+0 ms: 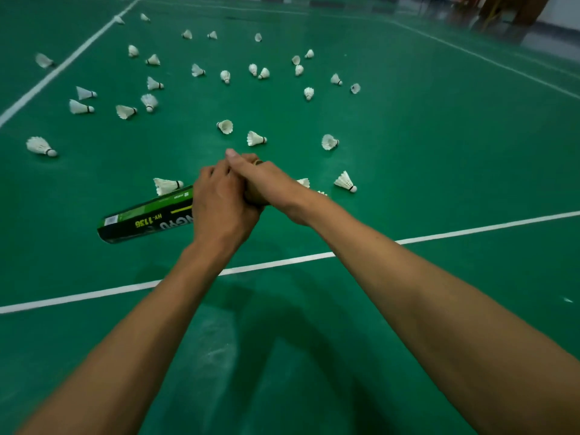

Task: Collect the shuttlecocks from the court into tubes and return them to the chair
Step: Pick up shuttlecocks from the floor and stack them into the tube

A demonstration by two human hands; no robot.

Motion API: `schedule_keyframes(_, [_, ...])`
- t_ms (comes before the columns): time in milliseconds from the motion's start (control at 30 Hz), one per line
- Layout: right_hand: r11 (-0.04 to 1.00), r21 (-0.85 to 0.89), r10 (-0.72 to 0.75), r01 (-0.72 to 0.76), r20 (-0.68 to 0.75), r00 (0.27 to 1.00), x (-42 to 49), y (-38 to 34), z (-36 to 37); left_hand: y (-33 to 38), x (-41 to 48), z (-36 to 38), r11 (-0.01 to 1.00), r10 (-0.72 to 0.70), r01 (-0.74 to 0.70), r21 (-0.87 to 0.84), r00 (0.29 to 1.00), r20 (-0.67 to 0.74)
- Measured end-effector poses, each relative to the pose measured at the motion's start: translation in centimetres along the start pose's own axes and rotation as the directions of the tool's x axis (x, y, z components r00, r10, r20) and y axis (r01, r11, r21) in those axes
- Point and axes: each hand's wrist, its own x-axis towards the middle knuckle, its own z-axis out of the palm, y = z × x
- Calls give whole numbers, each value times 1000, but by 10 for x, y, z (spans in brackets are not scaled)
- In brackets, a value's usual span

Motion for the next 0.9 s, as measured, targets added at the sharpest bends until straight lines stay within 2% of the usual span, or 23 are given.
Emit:
schedule_keyframes(67, [987,146,-35,66,-207,978,-1,8,-30,10,10,7,996,46,-46,70,999,6])
schedule_keyframes(133, [934,329,8,139,-407,914,8,25,-62,21,24,15,994,40,-41,104,999,10])
schedule_keyframes(167, [934,322,32,153,-504,863,14,37,-79,26,29,20,993,26,-28,118,999,19])
schedule_keyframes(233, [991,131,52,39,-625,779,27,66,-110,38,35,33,990,3,-10,143,999,44])
schedule_keyframes(267, [999,35,37,-20,-609,792,36,80,-121,45,37,39,988,1,-11,154,998,63])
schedule_keyframes(333, [988,-131,3,-78,-496,869,51,102,-132,57,42,50,984,-5,-15,175,994,113])
schedule_keyframes(400, [966,-235,-6,-108,-436,900,62,120,-137,69,51,59,981,-34,1,195,985,168])
schedule_keyframes(533, [968,-232,23,-93,-289,957,68,146,-147,90,83,79,953,-112,26,301,955,273])
schedule_keyframes(600, [950,-304,15,-74,-192,981,72,155,-160,101,101,93,948,-142,38,317,939,312])
schedule_keyframes(700, [889,-427,97,-163,-172,980,85,168,-182,112,119,122,957,-161,60,283,924,347])
schedule_keyframes(767, [824,-500,195,-266,-190,962,87,179,-189,113,122,143,968,-153,65,241,917,368])
schedule_keyframes(900, [676,-638,338,-368,-175,925,72,213,-194,104,110,176,982,-122,43,185,888,443])
